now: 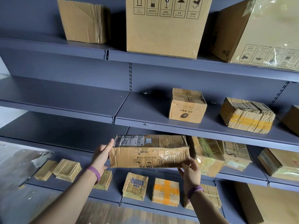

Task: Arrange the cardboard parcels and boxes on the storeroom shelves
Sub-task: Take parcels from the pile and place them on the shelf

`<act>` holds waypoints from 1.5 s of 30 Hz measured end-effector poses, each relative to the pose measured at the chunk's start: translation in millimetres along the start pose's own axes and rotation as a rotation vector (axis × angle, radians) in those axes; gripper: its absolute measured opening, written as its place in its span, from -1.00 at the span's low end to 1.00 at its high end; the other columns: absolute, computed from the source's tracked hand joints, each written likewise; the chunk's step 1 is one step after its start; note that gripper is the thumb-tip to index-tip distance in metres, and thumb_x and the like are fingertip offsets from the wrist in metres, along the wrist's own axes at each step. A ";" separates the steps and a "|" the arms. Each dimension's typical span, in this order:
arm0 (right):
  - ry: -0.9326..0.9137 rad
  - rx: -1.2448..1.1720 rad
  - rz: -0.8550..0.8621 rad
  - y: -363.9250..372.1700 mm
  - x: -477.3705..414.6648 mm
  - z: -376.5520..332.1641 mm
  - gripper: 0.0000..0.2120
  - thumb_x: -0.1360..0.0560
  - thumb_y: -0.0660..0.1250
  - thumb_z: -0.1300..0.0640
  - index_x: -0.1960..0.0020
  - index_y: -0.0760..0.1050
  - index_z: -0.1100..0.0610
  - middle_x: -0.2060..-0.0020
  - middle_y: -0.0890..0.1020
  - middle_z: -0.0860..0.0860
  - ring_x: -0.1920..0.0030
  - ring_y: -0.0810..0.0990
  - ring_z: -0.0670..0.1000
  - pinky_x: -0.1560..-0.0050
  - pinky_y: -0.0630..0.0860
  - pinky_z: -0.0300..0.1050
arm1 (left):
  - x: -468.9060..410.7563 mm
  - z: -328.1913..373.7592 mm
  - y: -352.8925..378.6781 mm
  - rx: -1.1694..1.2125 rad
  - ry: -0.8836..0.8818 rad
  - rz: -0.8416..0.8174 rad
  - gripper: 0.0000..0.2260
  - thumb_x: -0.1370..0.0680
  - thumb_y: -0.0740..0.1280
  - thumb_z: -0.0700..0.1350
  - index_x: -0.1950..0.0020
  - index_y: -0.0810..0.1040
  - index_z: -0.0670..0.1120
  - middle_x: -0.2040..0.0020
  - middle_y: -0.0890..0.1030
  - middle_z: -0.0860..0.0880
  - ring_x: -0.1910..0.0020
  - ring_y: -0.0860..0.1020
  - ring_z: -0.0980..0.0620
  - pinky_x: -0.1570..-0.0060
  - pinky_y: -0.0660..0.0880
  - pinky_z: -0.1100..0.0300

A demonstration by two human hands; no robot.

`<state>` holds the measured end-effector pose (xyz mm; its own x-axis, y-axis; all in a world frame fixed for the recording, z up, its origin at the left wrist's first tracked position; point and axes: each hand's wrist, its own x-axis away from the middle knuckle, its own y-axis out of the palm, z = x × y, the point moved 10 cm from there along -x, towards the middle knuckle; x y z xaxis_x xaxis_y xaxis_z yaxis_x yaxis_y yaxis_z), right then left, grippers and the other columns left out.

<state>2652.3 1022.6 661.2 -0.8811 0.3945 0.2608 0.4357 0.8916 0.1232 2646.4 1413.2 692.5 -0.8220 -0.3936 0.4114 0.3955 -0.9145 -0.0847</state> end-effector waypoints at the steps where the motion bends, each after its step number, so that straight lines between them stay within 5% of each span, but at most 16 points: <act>1: -0.024 0.046 0.008 0.1 -0.4 -1.4 -0.71 -0.59 0.15 0.44 -0.20 0.52 0.23 0.02 0.59 0.11 -0.08 0.57 0.15 -0.03 0.57 -0.04 | 0.3 0.0 -0.5 0.035 0.003 0.012 -0.60 -0.53 0.37 0.25 -0.01 0.47 -0.08 -0.12 0.58 -0.18 -0.17 0.52 -0.19 -0.14 0.52 -0.25; 7: -0.115 0.234 0.026 2.1 -4.8 -15.5 -0.88 -0.58 0.33 0.22 -0.09 0.57 0.22 0.04 0.61 0.13 0.02 0.56 0.13 0.11 0.51 -0.13 | 2.2 0.2 -9.6 0.178 0.039 0.098 -0.87 -0.53 0.46 -0.16 0.04 0.52 -0.12 -0.09 0.64 -0.24 -0.19 0.58 -0.25 -0.08 0.53 -0.10; 10: 0.037 -0.024 -0.053 12.7 -4.6 -2.5 -0.47 -0.53 0.39 -0.12 -0.38 0.40 0.14 -0.22 0.54 0.15 -0.21 0.55 0.16 -0.14 0.59 0.19 | 4.6 0.4 -6.2 0.202 0.061 0.067 -0.88 -0.54 0.42 -0.24 -0.01 0.54 -0.09 -0.07 0.66 -0.17 -0.15 0.61 -0.21 -0.07 0.52 -0.06; 14: 0.102 -0.183 -0.109 22.1 3.8 -7.5 -0.03 -0.20 0.47 -0.47 -0.26 0.40 0.27 0.08 0.59 0.22 -0.03 0.62 0.21 0.03 0.64 0.19 | 10.2 1.0 -1.1 0.184 0.075 0.002 -0.79 -0.57 0.36 -0.29 -0.02 0.56 0.04 -0.05 0.66 -0.04 -0.14 0.59 -0.14 -0.24 0.48 -0.20; 17: 0.143 -0.245 -0.106 22.5 8.9 -8.5 -0.31 -0.43 0.40 -0.27 -0.29 0.43 0.25 -0.02 0.56 0.22 -0.11 0.60 0.23 0.05 0.65 0.17 | 8.0 2.8 1.1 0.124 0.091 -0.052 -0.76 -0.58 0.33 -0.29 -0.09 0.60 0.04 -0.04 0.70 -0.04 -0.14 0.62 -0.12 -0.23 0.50 -0.20; 21: 0.198 -0.296 -0.130 28.0 16.2 -7.9 -0.72 -0.58 0.33 0.03 -0.19 0.49 0.18 -0.07 0.57 0.22 -0.08 0.61 0.25 -0.02 0.62 0.20 | 11.7 8.5 4.3 0.149 0.122 -0.085 -0.73 -0.59 0.27 -0.36 -0.11 0.63 -0.03 0.02 0.73 -0.04 -0.03 0.68 0.00 0.11 0.61 0.14; 25: 0.250 -0.361 -0.098 20.0 15.1 2.5 -0.66 -0.59 0.30 0.08 -0.32 0.39 0.17 -0.11 0.54 0.16 -0.08 0.58 0.23 -0.02 0.64 0.19 | 14.5 12.4 14.7 0.192 0.127 -0.129 -0.72 -0.62 0.22 -0.31 -0.16 0.60 0.00 -0.05 0.70 -0.04 -0.08 0.64 0.03 0.07 0.55 0.17; 28: 0.245 -0.374 -0.095 9.8 16.1 3.6 -0.75 -0.58 0.27 0.06 -0.19 0.45 0.17 -0.09 0.54 0.17 -0.06 0.58 0.21 0.02 0.66 0.14 | 12.6 13.4 31.2 0.216 0.124 -0.164 -0.76 -0.65 0.20 -0.23 -0.22 0.56 0.00 -0.12 0.67 -0.06 -0.13 0.61 0.01 0.01 0.50 0.17; 32: 0.223 -0.426 -0.058 -13.6 26.2 -8.9 -0.85 -0.58 0.26 0.11 0.07 0.50 0.18 0.08 0.56 0.14 0.06 0.58 0.18 -0.19 0.54 0.22 | 9.8 16.5 68.0 0.207 0.134 -0.229 -0.76 -0.67 0.19 -0.14 -0.32 0.51 -0.04 -0.16 0.67 -0.08 -0.10 0.61 0.03 0.03 0.48 0.19; 37: 0.186 -0.454 0.078 -76.2 30.0 -21.5 -0.86 -0.56 0.28 0.15 0.13 0.51 0.19 0.25 0.60 0.11 0.15 0.58 0.15 -0.25 0.48 0.28 | 18.6 13.7 129.1 0.171 0.110 -0.341 -0.79 -0.67 0.17 -0.10 -0.22 0.56 -0.04 -0.12 0.69 -0.09 -0.08 0.63 0.00 0.02 0.49 0.16; 41: 0.150 -0.468 0.183 -129.3 34.6 -38.3 -0.87 -0.54 0.29 0.14 0.16 0.52 0.15 0.28 0.62 0.08 0.17 0.57 0.13 -0.18 0.52 0.24 | 33.3 9.7 185.9 0.125 0.087 -0.419 -0.68 -0.68 0.16 0.02 -0.34 0.53 -0.08 -0.16 0.69 -0.11 -0.15 0.63 -0.03 -0.03 0.49 0.13; 45: 0.118 -0.520 0.273 -193.5 41.0 -44.2 -0.93 -0.57 0.30 0.25 0.04 0.49 0.10 0.12 0.56 0.09 0.14 0.56 0.06 0.13 0.63 -0.03 | 65.7 4.9 255.1 0.121 0.042 -0.515 -0.66 -0.69 0.13 0.12 -0.04 0.64 -0.02 -0.01 0.71 -0.05 -0.04 0.62 0.03 0.01 0.46 0.17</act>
<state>2539.9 856.4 690.4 -0.7112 0.5404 0.4496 0.7025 0.5237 0.4818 2695.3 1154.6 702.4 -0.9371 0.0982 0.3351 -0.0215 -0.9740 0.2254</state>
